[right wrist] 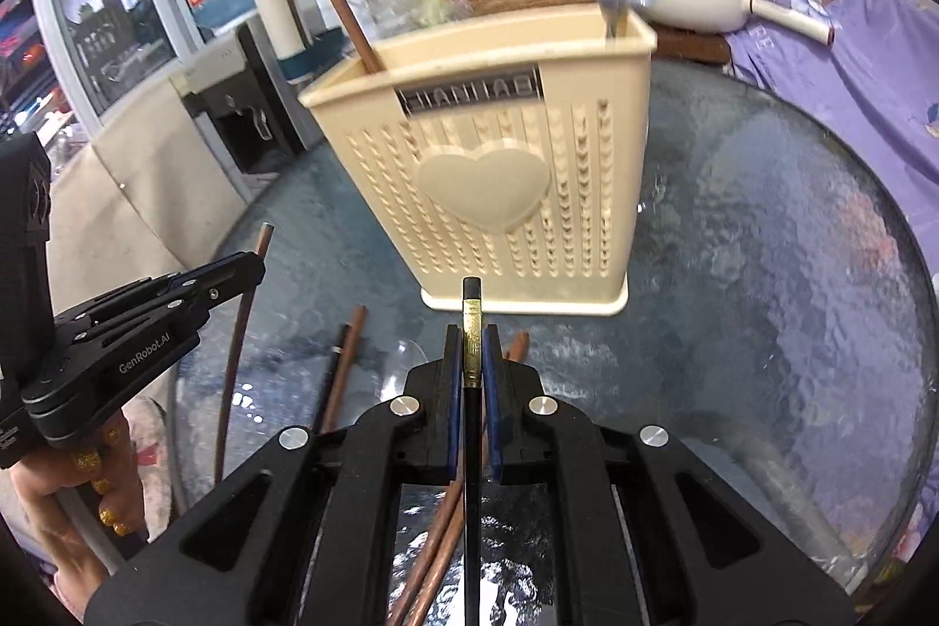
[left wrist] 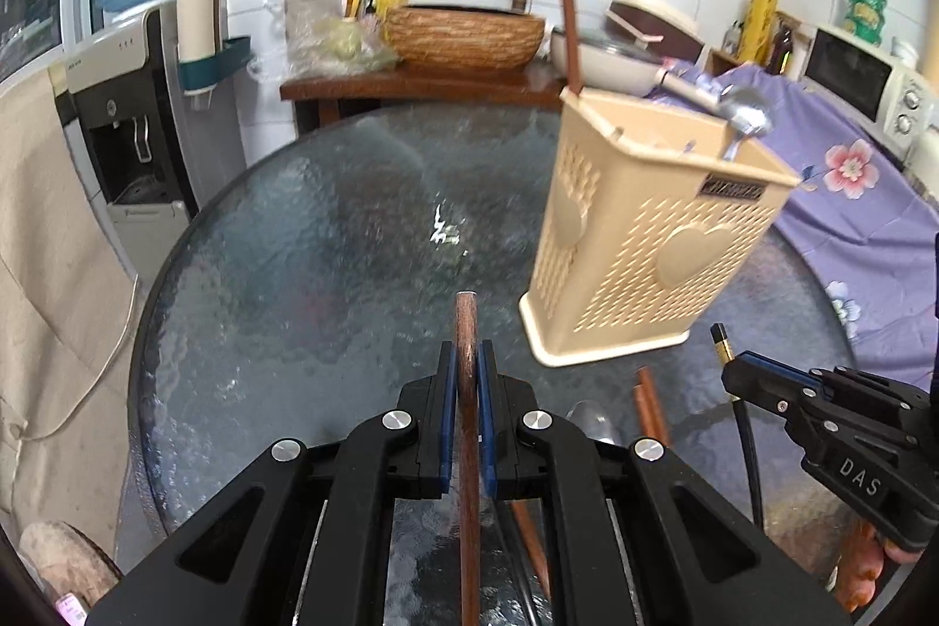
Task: Organize utensils
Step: 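Lift both chopsticks and carry them toward the utensil holder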
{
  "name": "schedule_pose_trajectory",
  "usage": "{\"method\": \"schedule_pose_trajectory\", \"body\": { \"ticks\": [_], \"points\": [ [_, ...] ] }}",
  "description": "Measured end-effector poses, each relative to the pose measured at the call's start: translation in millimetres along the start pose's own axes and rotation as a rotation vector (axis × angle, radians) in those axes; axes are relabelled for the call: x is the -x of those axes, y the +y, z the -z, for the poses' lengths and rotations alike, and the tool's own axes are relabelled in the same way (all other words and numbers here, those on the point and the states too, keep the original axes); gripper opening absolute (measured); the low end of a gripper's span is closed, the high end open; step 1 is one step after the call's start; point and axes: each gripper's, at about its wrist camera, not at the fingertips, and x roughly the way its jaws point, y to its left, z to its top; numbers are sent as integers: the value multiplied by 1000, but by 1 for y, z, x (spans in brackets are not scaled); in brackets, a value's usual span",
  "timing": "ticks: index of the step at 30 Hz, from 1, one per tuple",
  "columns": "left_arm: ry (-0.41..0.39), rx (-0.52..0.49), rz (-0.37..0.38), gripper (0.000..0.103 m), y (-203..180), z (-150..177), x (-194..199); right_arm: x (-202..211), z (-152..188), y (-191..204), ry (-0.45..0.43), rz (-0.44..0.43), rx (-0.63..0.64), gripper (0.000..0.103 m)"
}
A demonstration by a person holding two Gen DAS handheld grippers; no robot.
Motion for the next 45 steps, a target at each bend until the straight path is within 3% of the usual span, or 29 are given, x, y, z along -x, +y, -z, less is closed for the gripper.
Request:
{"method": "schedule_pose_trajectory", "body": {
  "ticks": [15,45],
  "points": [
    [-149,-45,73,7,-11,-17,69,76,-18,27,-145,-36,100,8],
    [-231,-190,130,7,-43,-35,117,132,-36,42,-197,-51,207,7]
  ]
}}
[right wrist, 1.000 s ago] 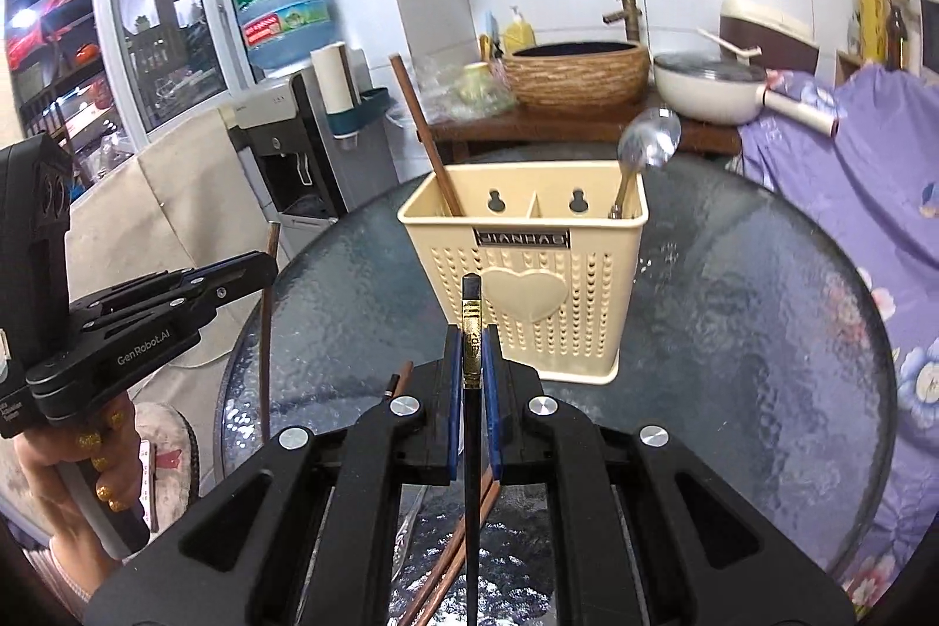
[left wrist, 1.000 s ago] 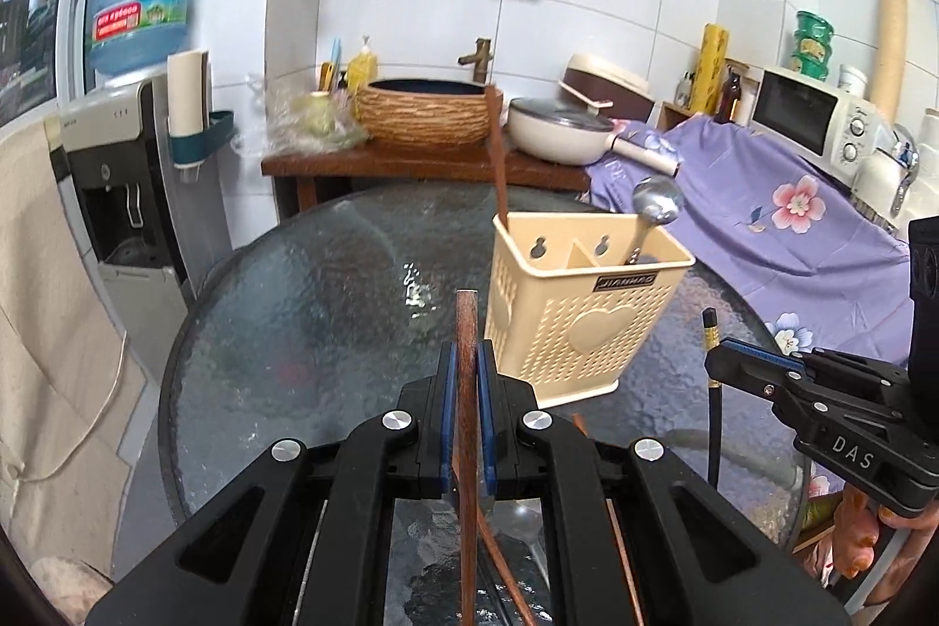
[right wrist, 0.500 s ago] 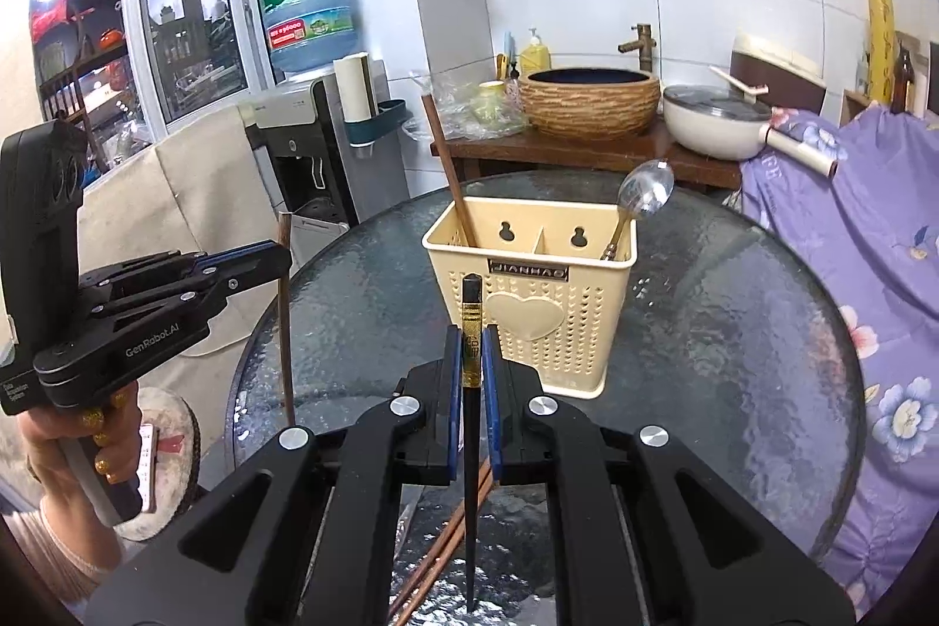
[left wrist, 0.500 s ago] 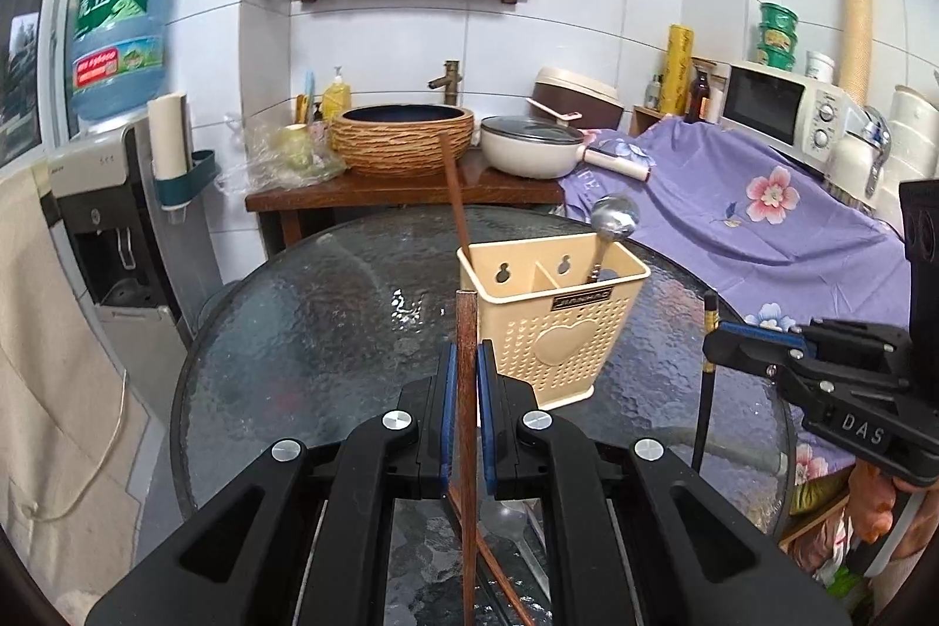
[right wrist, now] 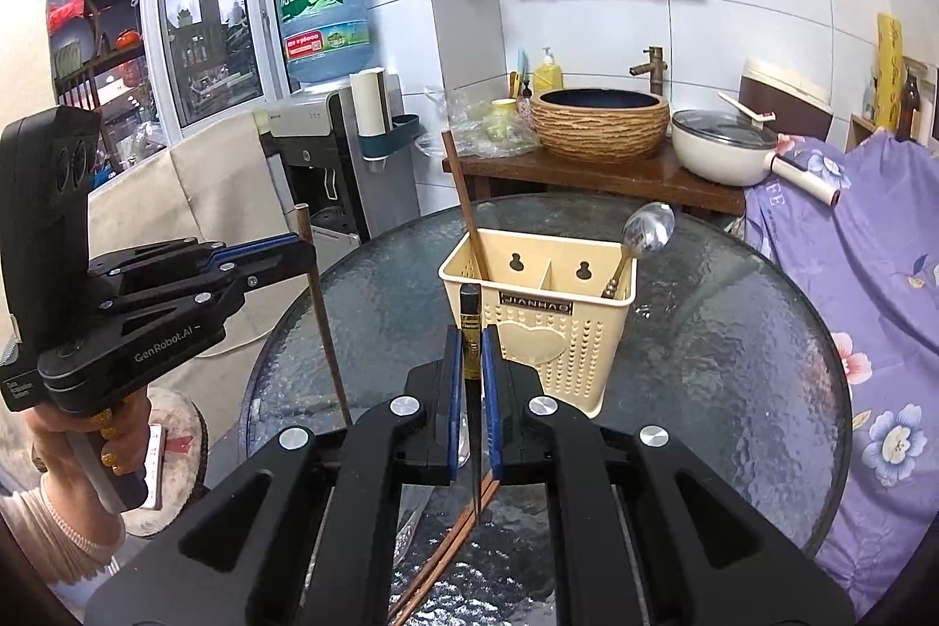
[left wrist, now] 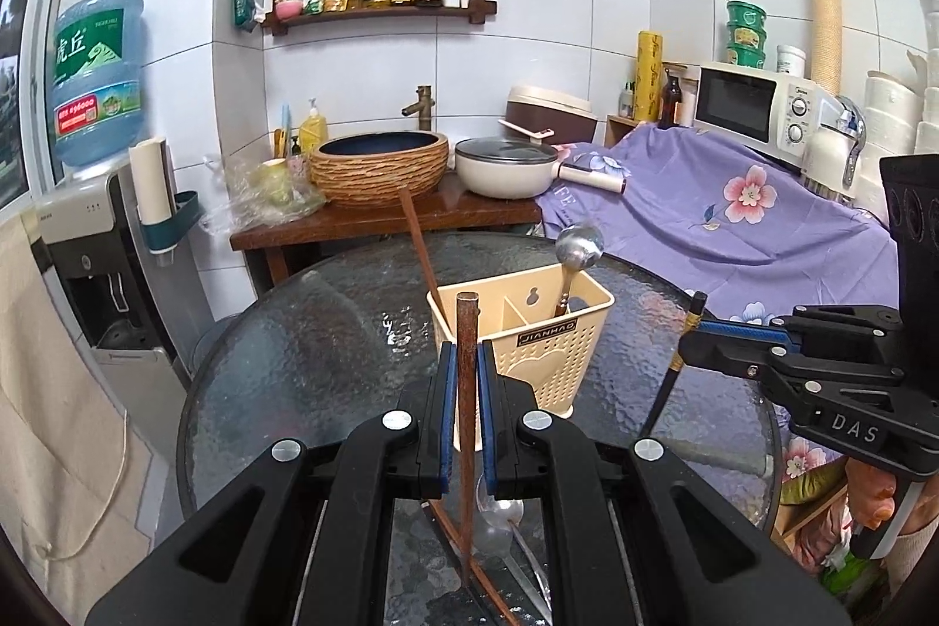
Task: Organize utensils
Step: 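Lift both chopsticks and carry them toward the utensil holder, then lower the wooden chopstick and black chopstick into the cream holder with both grippers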
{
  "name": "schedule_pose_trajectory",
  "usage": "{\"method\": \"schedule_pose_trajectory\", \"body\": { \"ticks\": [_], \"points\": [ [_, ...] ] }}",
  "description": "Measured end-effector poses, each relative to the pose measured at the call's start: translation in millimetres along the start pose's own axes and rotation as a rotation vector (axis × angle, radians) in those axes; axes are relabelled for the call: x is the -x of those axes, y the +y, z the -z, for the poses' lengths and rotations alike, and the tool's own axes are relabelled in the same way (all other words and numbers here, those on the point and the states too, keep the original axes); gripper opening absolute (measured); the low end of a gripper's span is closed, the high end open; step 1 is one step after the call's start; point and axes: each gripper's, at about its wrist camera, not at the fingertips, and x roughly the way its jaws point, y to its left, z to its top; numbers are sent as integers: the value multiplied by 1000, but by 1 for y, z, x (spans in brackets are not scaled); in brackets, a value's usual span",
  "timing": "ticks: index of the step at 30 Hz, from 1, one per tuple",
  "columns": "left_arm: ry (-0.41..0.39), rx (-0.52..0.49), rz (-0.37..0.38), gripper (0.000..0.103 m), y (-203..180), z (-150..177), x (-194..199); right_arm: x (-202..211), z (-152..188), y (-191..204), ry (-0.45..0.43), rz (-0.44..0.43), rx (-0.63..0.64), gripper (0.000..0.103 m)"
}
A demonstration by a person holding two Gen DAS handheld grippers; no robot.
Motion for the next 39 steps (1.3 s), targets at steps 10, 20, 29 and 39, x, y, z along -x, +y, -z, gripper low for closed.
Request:
{"method": "schedule_pose_trajectory", "body": {
  "ticks": [10,20,29,39],
  "points": [
    [-29,11,70,7,-1,-33,5,8,-28,3,-32,4,29,8],
    [-104,32,111,7,-2,-96,14,32,-96,0,-93,22,50,8],
    [-210,91,22,7,1,-147,6,39,-157,-12,-217,107,21,8],
    [-118,150,-30,7,11,-131,-58,-20,-145,-41,-196,180,-49,8]
  ]
}}
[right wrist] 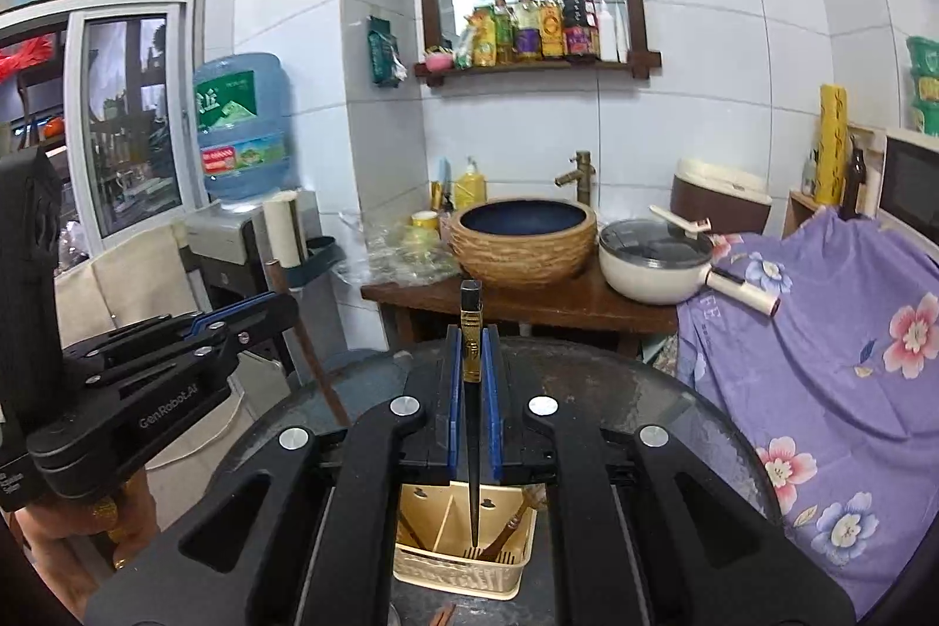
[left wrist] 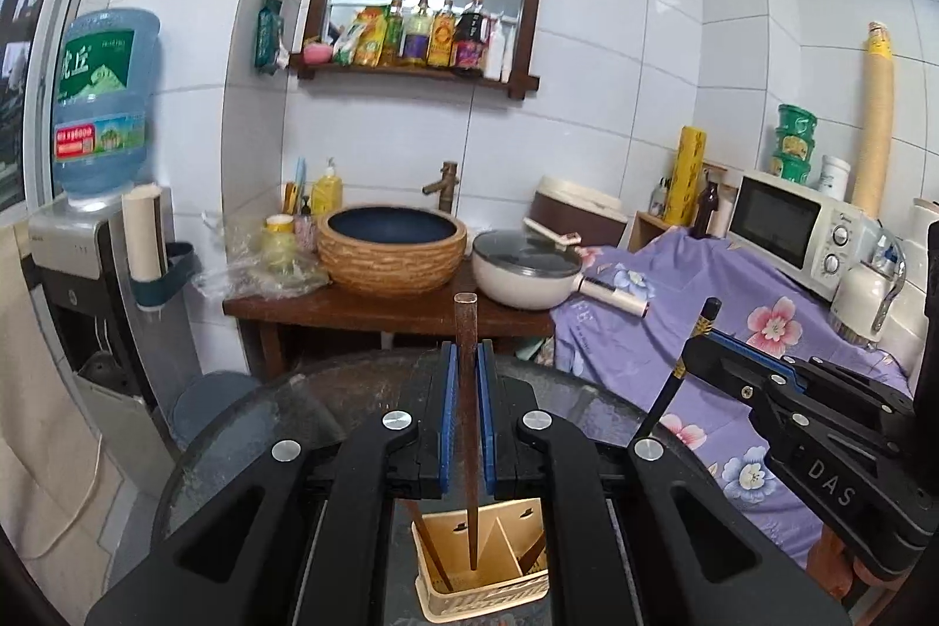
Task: Organize utensils
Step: 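Lower the wooden chopstick and black chopstick into the cream holder with both grippers, then open both grippers to drop the chopsticks into the holder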
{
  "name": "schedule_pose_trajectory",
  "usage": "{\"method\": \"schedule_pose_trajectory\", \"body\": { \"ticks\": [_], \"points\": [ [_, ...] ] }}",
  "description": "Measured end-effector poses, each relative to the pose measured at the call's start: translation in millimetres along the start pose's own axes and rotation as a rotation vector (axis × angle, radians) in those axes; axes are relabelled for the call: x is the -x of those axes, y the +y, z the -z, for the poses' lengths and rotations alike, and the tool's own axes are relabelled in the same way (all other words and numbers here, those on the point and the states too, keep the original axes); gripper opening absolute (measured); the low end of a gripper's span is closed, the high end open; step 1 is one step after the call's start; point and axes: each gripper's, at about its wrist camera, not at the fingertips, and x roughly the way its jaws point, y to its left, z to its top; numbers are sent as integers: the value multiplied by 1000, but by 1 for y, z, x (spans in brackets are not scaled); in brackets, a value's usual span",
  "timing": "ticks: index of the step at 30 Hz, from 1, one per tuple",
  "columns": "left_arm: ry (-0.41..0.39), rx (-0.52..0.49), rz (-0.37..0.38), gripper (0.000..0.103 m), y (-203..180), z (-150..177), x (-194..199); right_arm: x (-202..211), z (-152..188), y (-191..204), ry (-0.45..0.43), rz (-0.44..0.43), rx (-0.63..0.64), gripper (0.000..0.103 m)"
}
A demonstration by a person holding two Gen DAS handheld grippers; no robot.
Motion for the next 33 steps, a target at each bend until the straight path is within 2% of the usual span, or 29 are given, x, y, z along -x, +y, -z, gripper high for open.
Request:
{"method": "schedule_pose_trajectory", "body": {
  "ticks": [6,18,24,33],
  "points": [
    [59,21,-12,7,11,25,-22,-32,28,-12,65,16,-26,8],
    [132,23,-26,7,17,58,-45,-61,64,-16,133,25,-42,8],
    [164,28,-29,7,21,70,-55,-62,66,-15,126,38,-35,8],
    [154,19,-32,7,21,70,-54,-63,67,-20,111,56,-53,8]
  ]
}}
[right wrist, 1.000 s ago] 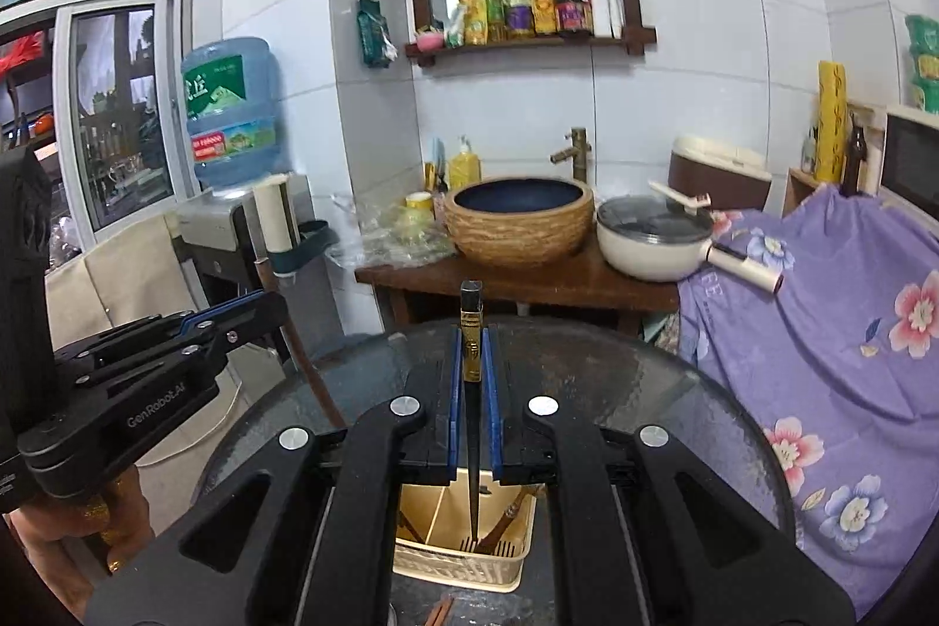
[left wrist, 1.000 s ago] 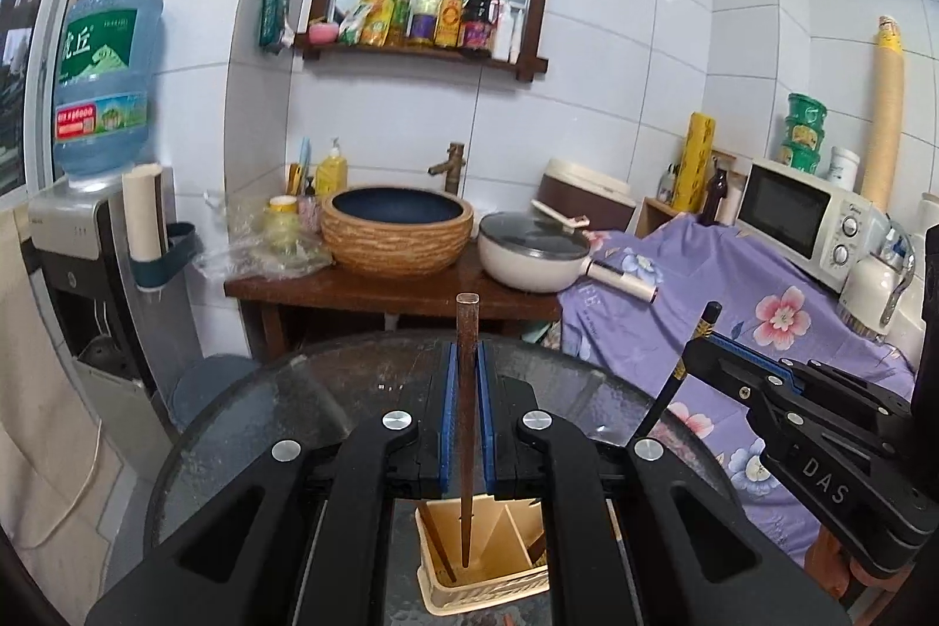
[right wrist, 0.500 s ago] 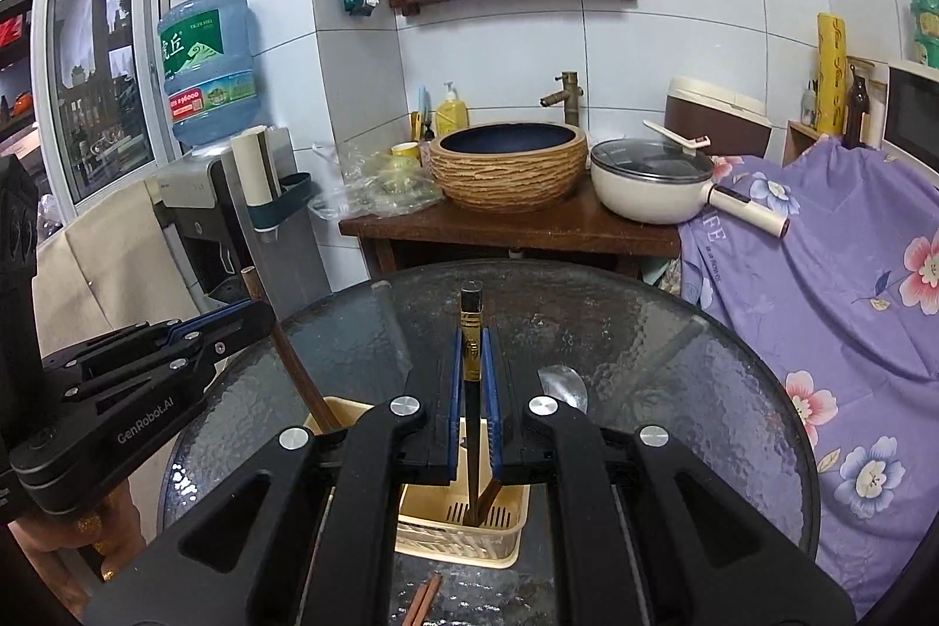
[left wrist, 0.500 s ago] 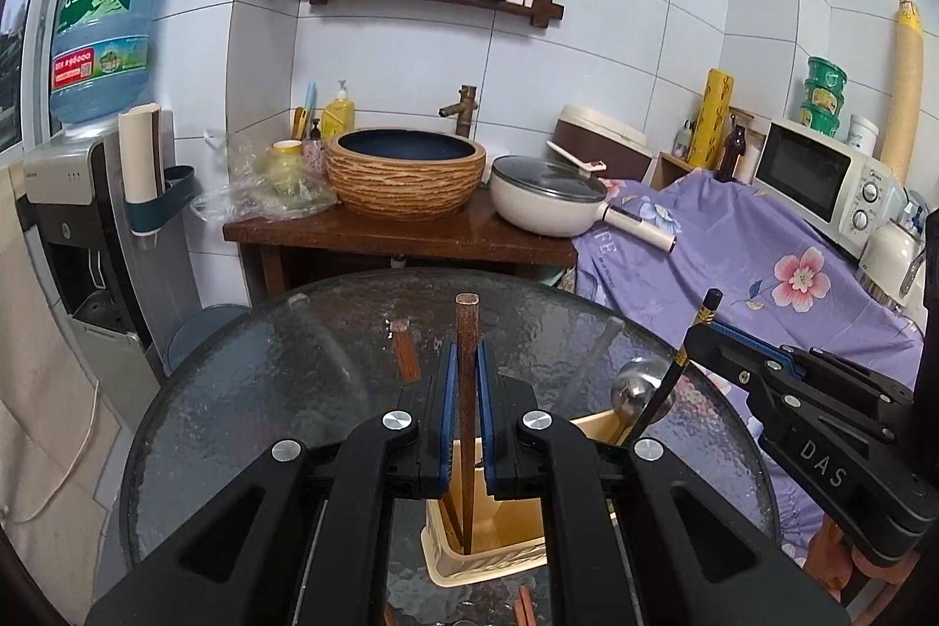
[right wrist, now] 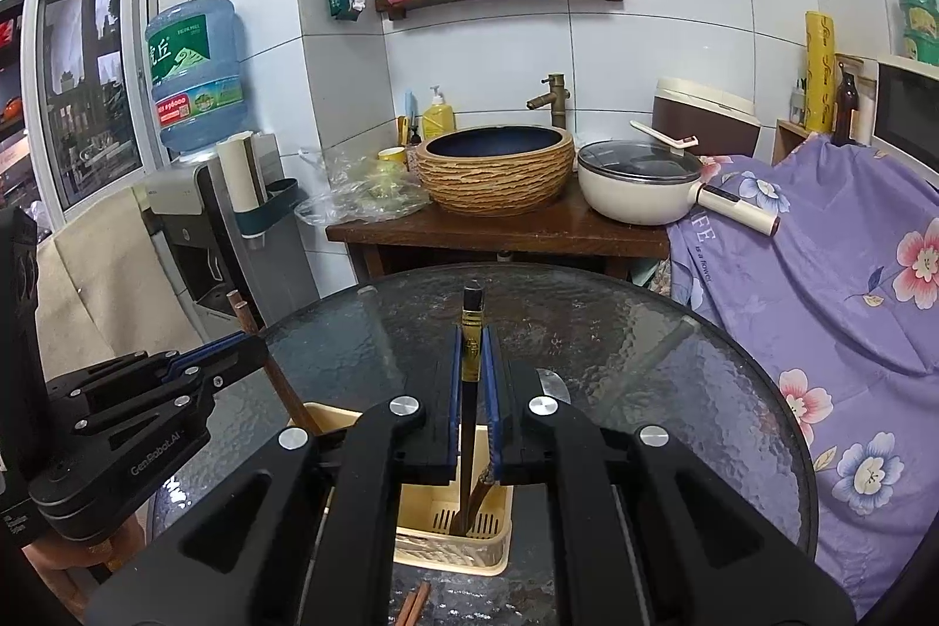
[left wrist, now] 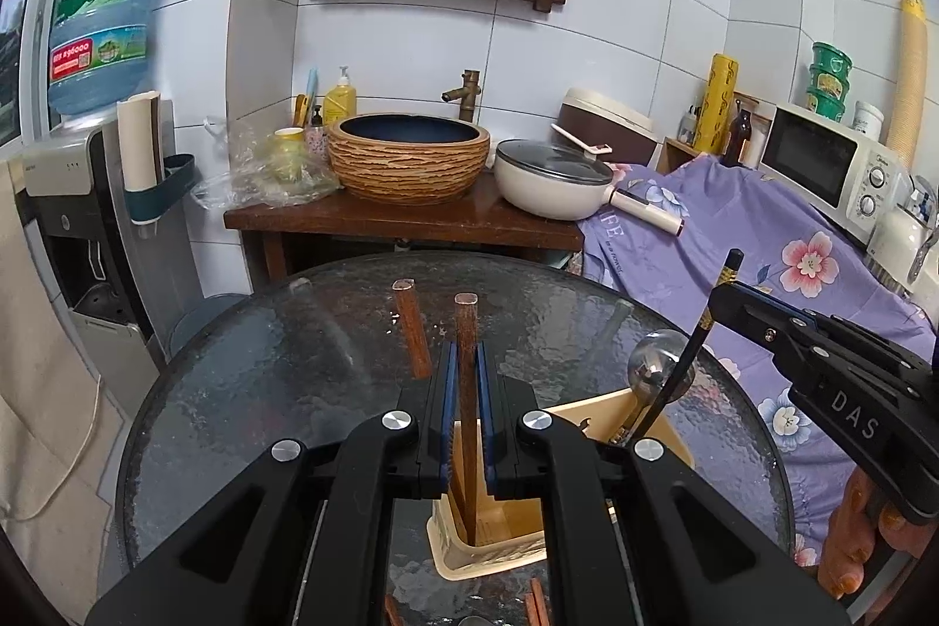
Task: Organize utensils
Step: 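Open both grippers to drop the chopsticks into the holder, then lower the left gripper to a black chopstick while the right approaches a wooden chopstick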
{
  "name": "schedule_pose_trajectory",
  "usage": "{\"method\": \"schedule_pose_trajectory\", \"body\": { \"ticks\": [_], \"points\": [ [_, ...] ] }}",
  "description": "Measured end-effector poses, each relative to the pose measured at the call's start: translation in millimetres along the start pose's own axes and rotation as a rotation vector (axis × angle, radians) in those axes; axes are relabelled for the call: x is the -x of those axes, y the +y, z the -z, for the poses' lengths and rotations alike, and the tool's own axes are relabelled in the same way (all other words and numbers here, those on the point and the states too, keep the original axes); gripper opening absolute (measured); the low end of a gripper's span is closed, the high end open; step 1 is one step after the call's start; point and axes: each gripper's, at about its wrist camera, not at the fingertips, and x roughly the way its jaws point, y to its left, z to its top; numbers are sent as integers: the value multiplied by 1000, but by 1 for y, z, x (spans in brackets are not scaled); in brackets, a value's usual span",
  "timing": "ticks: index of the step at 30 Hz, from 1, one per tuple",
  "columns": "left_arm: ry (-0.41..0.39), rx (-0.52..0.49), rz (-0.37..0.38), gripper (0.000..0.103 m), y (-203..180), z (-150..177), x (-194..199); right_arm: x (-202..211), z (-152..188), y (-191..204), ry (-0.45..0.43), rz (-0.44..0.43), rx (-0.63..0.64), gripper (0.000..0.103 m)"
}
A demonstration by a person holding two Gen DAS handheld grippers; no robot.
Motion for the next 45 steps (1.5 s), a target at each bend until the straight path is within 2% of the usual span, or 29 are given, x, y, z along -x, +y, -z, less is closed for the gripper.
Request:
{"method": "schedule_pose_trajectory", "body": {
  "ticks": [2,4,5,6,8,13,17,20,28,33,34,36,39,45],
  "points": [
    [-4,-3,2,8,0,1,2,0,-1,-1,-2,4,5,8],
    [-10,-9,2,14,-2,1,3,0,0,-1,1,4,12,9],
    [-16,-11,8,21,-2,3,6,0,0,0,2,3,17,15],
    [-20,-10,12,30,-2,3,8,1,2,0,-2,5,23,28],
    [-36,-4,23,40,-2,6,15,6,5,0,-27,12,28,46],
    [-81,-18,20,54,-1,20,39,23,15,4,-65,27,47,46],
    [-108,-35,-28,72,5,37,57,40,32,10,-78,19,58,50],
    [-104,-58,-80,76,13,55,65,49,54,15,-46,3,55,50],
    [44,-69,-174,75,39,111,51,44,121,28,69,19,104,50],
    [142,-73,-159,60,43,142,37,17,168,27,235,-35,60,50],
    [158,-74,-160,58,43,147,34,13,175,27,256,-37,59,50],
    [203,-77,-158,45,44,158,24,6,189,28,292,-29,55,50],
    [266,-71,-144,36,43,176,13,-4,208,29,347,-41,37,50],
    [309,-62,-139,31,47,192,3,-19,224,37,394,-32,41,50]
  ]
}}
